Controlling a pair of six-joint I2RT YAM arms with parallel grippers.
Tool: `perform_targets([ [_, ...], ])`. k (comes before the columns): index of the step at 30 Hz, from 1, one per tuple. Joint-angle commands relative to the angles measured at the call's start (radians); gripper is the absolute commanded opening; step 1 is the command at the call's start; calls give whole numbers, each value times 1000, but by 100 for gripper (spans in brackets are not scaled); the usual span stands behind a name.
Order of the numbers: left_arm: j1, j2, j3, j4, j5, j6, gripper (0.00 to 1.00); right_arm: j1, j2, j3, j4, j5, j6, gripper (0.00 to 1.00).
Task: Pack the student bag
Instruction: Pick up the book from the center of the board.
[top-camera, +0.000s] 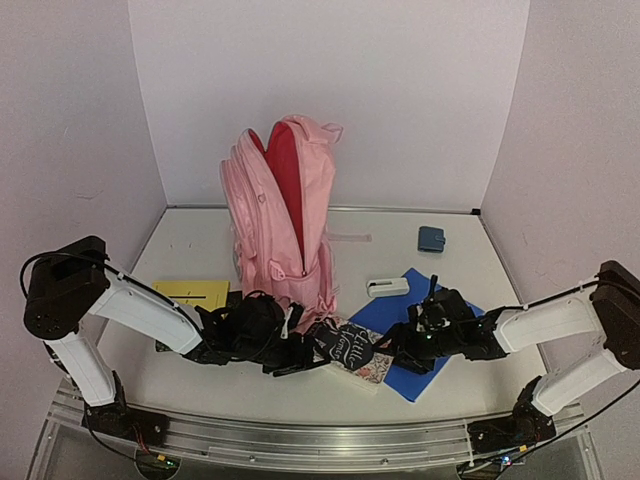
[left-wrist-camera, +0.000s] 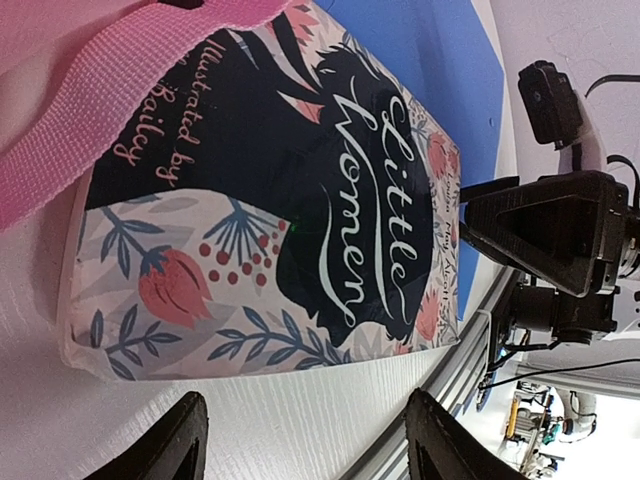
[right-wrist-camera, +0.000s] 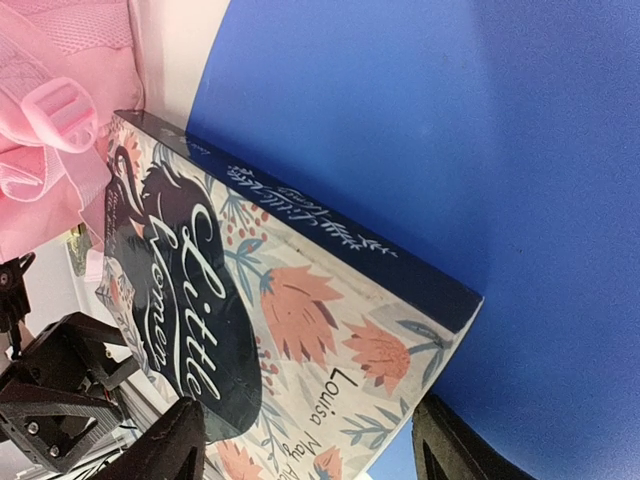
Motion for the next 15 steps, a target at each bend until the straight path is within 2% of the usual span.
perform_targets([
  [1, 23, -17, -15, -14, -67, -85, 68, 7, -15, -35, 2, 18, 28, 69],
  [5, 34, -21, -44, 34, -126, -130, 69, 7, -44, -52, 16, 22, 48, 68],
  [15, 50, -42, -56, 78, -226, -80, 69, 7, -54, -56, 25, 31, 58, 68],
])
